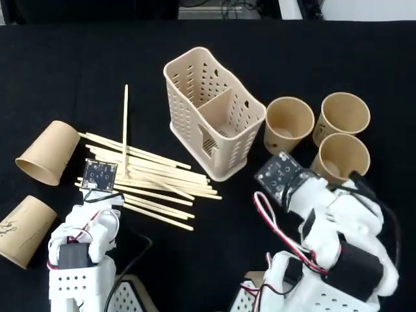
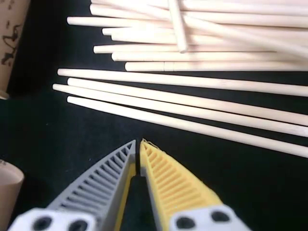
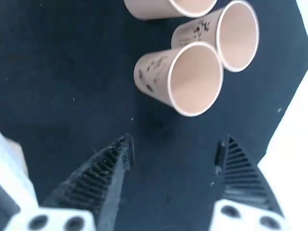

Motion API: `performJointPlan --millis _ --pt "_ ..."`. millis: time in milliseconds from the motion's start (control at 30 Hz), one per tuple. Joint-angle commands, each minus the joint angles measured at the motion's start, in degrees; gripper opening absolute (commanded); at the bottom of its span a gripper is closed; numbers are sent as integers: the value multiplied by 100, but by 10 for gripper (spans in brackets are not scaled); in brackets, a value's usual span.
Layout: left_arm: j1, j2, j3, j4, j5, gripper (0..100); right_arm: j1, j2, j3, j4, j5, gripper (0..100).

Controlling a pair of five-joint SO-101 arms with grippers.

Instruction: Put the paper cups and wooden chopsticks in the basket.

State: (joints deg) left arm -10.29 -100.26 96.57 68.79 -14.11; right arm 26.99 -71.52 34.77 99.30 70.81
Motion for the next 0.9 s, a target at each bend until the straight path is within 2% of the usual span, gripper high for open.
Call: performJointPlan --millis 0,233,333,433,667,867 --pt "-4 0 101 26 -9 30 105 66 13 185 79 244" --pt "13 0 101 26 -9 30 -88 1727 -637 -527 -185 230" --pt "22 0 101 26 -9 30 -123 2747 -1499 123 -202 230" --pt "22 -9 101 26 -9 30 -79 3345 -2070 141 -290 230" --pt "31 9 101 35 -18 30 -229 3574 -2062 141 -325 230" --pt "-251 -26 92 220 -53 32 -237 3363 -1007 -176 -536 229"
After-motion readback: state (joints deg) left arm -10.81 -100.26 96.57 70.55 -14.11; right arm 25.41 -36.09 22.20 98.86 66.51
